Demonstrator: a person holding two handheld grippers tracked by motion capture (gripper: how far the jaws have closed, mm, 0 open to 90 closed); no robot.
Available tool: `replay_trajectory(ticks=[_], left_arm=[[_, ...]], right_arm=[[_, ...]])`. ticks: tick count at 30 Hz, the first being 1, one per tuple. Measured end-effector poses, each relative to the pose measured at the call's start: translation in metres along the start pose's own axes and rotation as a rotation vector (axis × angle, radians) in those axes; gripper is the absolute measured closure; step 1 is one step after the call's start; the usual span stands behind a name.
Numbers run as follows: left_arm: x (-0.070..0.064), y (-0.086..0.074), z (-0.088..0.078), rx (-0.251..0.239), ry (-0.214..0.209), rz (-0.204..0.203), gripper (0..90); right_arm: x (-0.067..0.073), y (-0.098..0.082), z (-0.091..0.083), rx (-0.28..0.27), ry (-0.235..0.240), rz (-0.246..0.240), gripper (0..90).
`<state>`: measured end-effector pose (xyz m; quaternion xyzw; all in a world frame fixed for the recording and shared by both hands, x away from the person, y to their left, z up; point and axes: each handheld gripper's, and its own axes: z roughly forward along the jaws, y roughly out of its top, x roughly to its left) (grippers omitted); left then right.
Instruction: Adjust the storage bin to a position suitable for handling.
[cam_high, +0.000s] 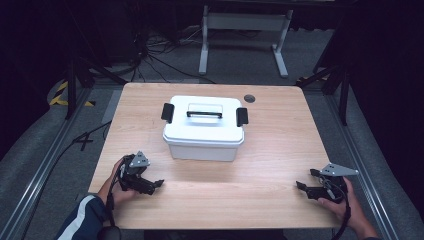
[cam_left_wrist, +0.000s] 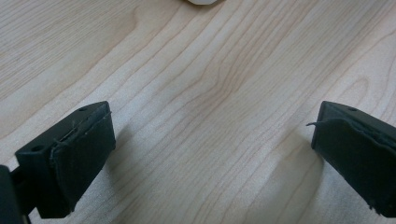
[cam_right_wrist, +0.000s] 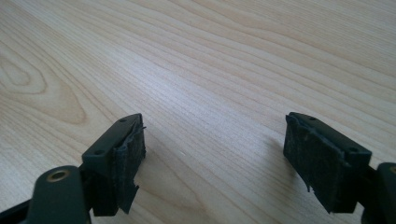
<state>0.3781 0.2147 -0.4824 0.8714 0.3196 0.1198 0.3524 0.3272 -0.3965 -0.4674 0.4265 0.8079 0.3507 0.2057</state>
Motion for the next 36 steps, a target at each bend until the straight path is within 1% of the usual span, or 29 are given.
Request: replay_trajectory(ticks=[3, 6, 7, 10, 11, 13, 14, 15, 17, 18, 19, 21, 23, 24, 26, 29, 32, 36], left_arm=[[0.0, 0.0, 0.0, 0.002, -0.005, 0.006, 0.1], [0.001, 0.001, 0.001, 0.001, -0.018, 0.02, 0.1], [0.002, 0.001, 0.001, 0.001, -0.023, 0.019, 0.1], [0.004, 0.002, 0.001, 0.003, -0.033, 0.044, 0.0], [0.004, 0.002, 0.001, 0.001, -0.034, 0.042, 0.0], [0.004, 0.002, 0.001, 0.001, -0.033, 0.042, 0.0], [0.004, 0.002, 0.001, 0.001, -0.033, 0.042, 0.1], [0.004, 0.002, 0.001, 0.002, -0.033, 0.044, 0.0], [0.004, 0.002, 0.001, 0.003, -0.032, 0.042, 0.1], [0.004, 0.002, 0.001, 0.003, -0.032, 0.042, 0.1], [0.004, 0.002, 0.001, 0.003, -0.032, 0.042, 0.1], [0.004, 0.002, 0.001, 0.002, -0.032, 0.042, 0.1], [0.004, 0.002, 0.001, 0.002, -0.032, 0.042, 0.1], [0.004, 0.002, 0.001, 0.003, -0.032, 0.042, 0.1], [0.003, 0.001, 0.001, 0.002, -0.033, 0.041, 0.2], [0.003, 0.001, 0.001, 0.002, -0.033, 0.041, 0.2], [0.004, 0.001, 0.001, 0.002, -0.033, 0.042, 0.2], [0.004, 0.001, 0.001, 0.002, -0.033, 0.042, 0.2]], right_arm=[[-0.001, 0.0, 0.001, -0.001, 0.004, -0.003, 20.6], [-0.002, 0.002, 0.001, 0.007, 0.015, -0.016, 19.3], [-0.003, 0.003, 0.001, 0.018, 0.02, -0.016, 18.8], [-0.004, 0.008, 0.003, 0.054, 0.027, -0.028, 18.5], [-0.004, 0.012, 0.003, 0.076, 0.028, -0.033, 18.5], [-0.003, 0.017, 0.004, 0.108, 0.024, -0.059, 20.7], [-0.002, 0.019, 0.004, 0.118, 0.028, -0.076, 25.0], [0.0, 0.021, 0.003, 0.125, 0.032, -0.096, 27.1], [0.002, 0.027, 0.004, 0.145, 0.026, -0.121, 27.3], [0.004, 0.03, 0.004, 0.145, 0.04, -0.116, 29.1], [0.004, 0.031, 0.005, 0.143, 0.039, -0.135, 30.3], [0.005, 0.034, 0.005, 0.146, 0.037, -0.144, 30.2], [0.007, 0.041, 0.004, 0.146, 0.046, -0.16, 30.8], [0.007, 0.044, 0.004, 0.145, 0.044, -0.173, 30.9], [0.007, 0.049, 0.003, 0.139, 0.049, -0.183, 31.6], [0.007, 0.06, -0.001, 0.127, 0.059, -0.207, 32.7], [0.008, 0.071, -0.003, 0.125, 0.058, -0.234, 34.0], [0.009, 0.091, -0.009, 0.123, 0.061, -0.269, 34.7]])
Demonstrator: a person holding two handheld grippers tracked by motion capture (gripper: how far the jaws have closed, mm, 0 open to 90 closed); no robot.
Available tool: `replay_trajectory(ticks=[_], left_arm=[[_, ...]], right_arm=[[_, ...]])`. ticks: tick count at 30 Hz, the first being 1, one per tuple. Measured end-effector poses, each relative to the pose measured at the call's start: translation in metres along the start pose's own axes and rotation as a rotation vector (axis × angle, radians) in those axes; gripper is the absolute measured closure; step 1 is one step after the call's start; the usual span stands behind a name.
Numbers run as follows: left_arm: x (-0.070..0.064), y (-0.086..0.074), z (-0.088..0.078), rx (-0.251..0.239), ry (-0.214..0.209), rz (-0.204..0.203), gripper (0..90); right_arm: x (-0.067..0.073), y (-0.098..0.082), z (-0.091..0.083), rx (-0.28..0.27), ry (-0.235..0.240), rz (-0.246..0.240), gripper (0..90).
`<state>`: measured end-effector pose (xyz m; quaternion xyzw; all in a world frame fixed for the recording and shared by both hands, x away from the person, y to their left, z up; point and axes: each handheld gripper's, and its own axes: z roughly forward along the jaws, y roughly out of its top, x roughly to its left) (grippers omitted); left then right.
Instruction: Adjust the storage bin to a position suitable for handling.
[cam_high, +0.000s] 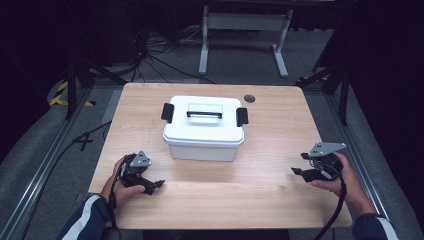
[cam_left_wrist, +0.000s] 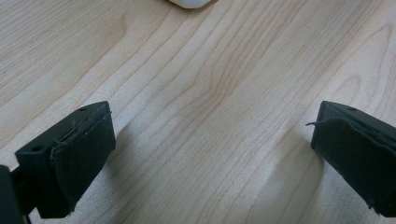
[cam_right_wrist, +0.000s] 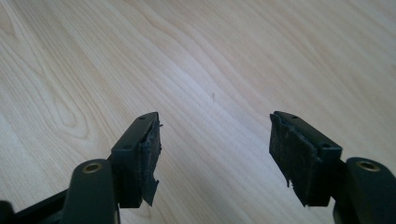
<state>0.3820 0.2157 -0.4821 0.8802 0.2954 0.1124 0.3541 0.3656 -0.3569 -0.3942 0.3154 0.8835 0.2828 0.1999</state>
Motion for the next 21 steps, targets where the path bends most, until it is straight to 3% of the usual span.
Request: replay_trajectory(ticks=[14, 21], left_arm=[[0.0, 0.0, 0.0, 0.0, 0.0, -0.002, 0.2], [0.0, 0.0, 0.0, -0.001, 0.0, -0.005, 0.2]], right_arm=[[-0.001, 0.07, -0.016, 0.019, -0.014, -0.156, 40.2], [0.0, 0.098, -0.019, 0.012, -0.009, -0.199, 42.7]])
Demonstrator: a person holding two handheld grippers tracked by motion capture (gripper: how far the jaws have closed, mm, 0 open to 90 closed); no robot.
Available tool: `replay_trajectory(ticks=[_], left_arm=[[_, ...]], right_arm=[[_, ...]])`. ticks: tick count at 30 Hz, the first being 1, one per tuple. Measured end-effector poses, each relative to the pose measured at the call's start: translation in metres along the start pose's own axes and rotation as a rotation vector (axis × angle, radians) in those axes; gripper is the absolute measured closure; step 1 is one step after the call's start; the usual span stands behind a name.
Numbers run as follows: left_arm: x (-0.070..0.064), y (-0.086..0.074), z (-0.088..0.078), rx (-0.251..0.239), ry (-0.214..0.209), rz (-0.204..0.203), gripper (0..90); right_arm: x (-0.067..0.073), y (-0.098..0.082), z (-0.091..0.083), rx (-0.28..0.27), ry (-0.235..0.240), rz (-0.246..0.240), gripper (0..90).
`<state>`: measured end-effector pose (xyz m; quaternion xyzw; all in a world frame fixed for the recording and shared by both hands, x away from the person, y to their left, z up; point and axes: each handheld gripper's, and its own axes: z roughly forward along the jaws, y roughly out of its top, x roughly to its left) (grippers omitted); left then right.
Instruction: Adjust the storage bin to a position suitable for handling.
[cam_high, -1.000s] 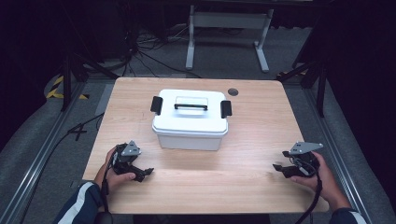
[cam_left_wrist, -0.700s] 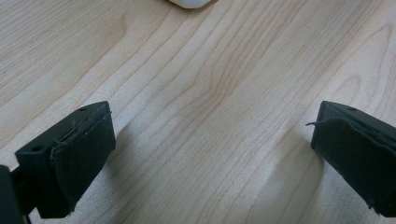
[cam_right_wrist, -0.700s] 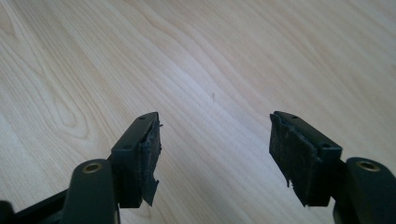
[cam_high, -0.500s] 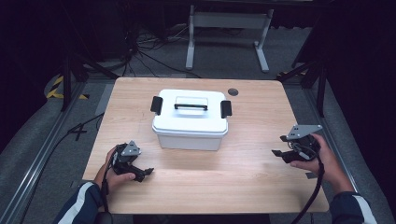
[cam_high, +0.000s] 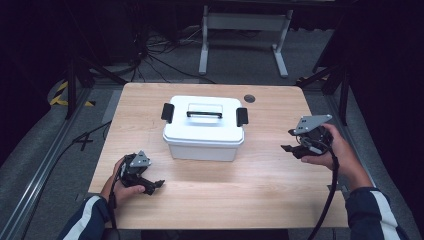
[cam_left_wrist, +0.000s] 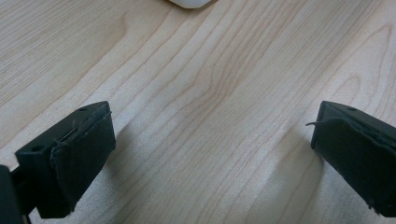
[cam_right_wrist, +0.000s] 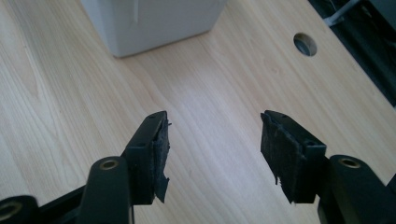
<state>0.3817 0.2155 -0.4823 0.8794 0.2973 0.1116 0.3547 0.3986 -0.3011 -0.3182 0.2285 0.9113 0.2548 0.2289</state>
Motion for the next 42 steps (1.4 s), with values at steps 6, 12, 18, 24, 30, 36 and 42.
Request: replay_trajectory(ticks=[6, 12, 18, 24, 30, 36, 42], left_arm=[[0.0, 0.0, 0.0, -0.003, 0.003, -0.005, 0.3], [0.0, 0.0, 0.0, -0.003, 0.004, -0.005, 0.4], [-0.001, 0.0, 0.0, -0.003, 0.005, -0.005, 0.5], [-0.001, 0.0, 0.0, -0.002, 0.005, -0.005, 0.5], [-0.001, 0.0, 0.0, -0.003, 0.005, -0.005, 0.5], [-0.001, 0.0, 0.0, -0.002, 0.005, -0.005, 0.5], [-0.001, 0.0, 0.0, -0.005, 0.01, -0.008, 0.6]], right_arm=[[-0.005, 0.026, -0.002, -0.01, -0.004, -0.039, 44.3], [-0.006, 0.052, 0.001, -0.015, -0.003, -0.093, 45.3], [-0.004, 0.07, 0.006, -0.02, 0.01, -0.119, 45.9], [-0.002, 0.095, 0.016, -0.021, 0.023, -0.17, 46.2], [0.002, 0.112, 0.026, -0.016, 0.045, -0.206, 47.5], [0.007, 0.134, 0.037, -0.011, 0.06, -0.256, 48.1], [0.009, 0.152, 0.047, -0.006, 0.074, -0.294, 48.2]])
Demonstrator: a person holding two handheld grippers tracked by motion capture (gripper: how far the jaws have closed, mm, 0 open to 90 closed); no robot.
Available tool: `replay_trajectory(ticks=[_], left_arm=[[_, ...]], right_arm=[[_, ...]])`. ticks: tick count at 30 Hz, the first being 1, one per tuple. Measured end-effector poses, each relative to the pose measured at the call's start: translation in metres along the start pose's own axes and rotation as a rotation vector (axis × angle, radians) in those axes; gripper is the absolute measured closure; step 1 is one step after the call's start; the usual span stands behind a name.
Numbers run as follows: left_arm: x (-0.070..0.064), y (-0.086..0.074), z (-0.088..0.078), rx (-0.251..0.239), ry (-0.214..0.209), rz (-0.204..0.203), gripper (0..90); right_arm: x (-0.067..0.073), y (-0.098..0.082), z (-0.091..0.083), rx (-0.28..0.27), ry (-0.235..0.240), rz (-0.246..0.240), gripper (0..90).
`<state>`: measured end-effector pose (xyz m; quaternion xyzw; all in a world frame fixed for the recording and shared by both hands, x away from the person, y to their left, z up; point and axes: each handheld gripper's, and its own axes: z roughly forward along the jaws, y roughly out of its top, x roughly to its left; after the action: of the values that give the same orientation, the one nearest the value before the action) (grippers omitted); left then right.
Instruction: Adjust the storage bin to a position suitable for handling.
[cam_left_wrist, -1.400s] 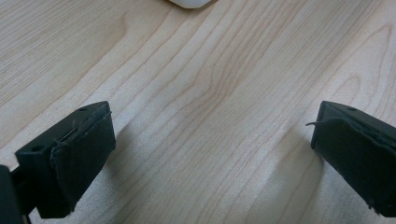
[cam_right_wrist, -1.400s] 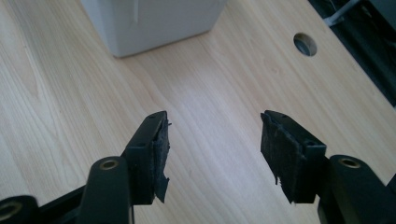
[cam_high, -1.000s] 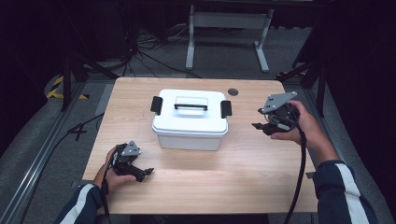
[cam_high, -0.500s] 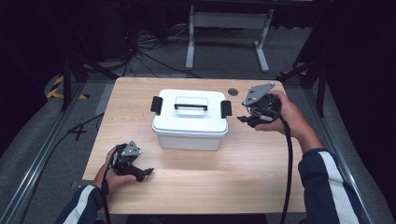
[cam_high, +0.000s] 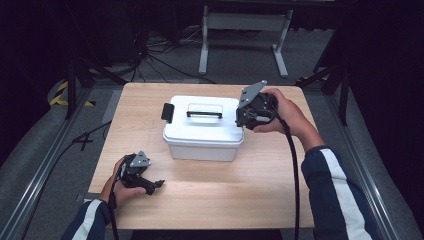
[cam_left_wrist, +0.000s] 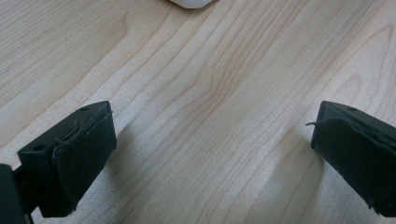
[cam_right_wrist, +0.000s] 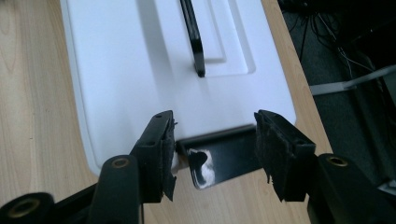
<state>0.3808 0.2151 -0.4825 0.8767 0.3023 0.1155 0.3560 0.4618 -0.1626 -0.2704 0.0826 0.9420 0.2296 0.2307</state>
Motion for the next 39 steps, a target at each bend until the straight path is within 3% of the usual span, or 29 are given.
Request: replay_trajectory(ticks=[15, 25, 39], left_arm=[[-0.001, 0.0, 0.0, -0.004, 0.007, -0.007, 0.9], [0.0, 0.0, 0.0, 0.005, 0.001, -0.008, 0.9], [0.0, 0.0, -0.001, 0.006, 0.0, -0.007, 0.9]], right_arm=[[-0.004, 0.042, 0.032, 0.048, 0.059, -0.082, 52.2], [-0.003, 0.054, 0.048, 0.101, 0.073, -0.105, 58.1], [0.006, 0.07, 0.056, 0.089, 0.07, -0.156, 74.2]])
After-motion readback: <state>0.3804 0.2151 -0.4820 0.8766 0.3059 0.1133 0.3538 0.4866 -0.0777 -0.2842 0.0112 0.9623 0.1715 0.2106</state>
